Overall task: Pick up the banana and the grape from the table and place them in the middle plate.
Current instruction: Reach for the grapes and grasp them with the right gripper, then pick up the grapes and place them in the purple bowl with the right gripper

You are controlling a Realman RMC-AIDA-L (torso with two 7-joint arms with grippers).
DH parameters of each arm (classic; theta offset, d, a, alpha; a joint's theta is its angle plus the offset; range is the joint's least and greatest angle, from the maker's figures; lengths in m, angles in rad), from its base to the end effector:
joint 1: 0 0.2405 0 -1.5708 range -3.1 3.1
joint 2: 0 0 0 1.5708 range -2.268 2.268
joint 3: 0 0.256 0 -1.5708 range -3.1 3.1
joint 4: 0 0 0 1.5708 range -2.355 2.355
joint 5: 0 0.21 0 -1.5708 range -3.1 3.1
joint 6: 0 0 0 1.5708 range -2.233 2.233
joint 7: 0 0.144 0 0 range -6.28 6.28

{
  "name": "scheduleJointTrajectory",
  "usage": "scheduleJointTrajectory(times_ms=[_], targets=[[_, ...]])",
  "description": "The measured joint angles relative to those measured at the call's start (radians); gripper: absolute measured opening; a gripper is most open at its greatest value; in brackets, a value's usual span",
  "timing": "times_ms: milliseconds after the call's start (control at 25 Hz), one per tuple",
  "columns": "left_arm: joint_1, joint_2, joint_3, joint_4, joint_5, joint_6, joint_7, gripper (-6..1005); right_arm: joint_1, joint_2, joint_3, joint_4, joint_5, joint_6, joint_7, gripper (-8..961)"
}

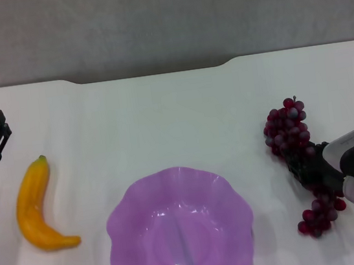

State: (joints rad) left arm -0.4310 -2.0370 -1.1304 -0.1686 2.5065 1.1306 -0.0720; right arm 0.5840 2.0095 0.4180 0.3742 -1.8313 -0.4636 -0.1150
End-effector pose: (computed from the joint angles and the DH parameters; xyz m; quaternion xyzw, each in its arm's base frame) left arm -0.3432 0.3423 0.0188 -0.6784 -0.2006 -0.2615 0.6567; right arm 0.3283 0.3529 -0.0920 -0.8163 0.3190 0.0619 0.4776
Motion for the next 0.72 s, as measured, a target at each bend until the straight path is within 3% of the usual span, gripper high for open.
scheduleJointTrajectory(times_ms=[720], targets=[[0.000, -0.001, 0.000, -0.001, 0.000, 0.000, 0.021, 877, 0.004, 0.000, -0.004, 0.000, -0.002, 0.012, 0.000, 428]])
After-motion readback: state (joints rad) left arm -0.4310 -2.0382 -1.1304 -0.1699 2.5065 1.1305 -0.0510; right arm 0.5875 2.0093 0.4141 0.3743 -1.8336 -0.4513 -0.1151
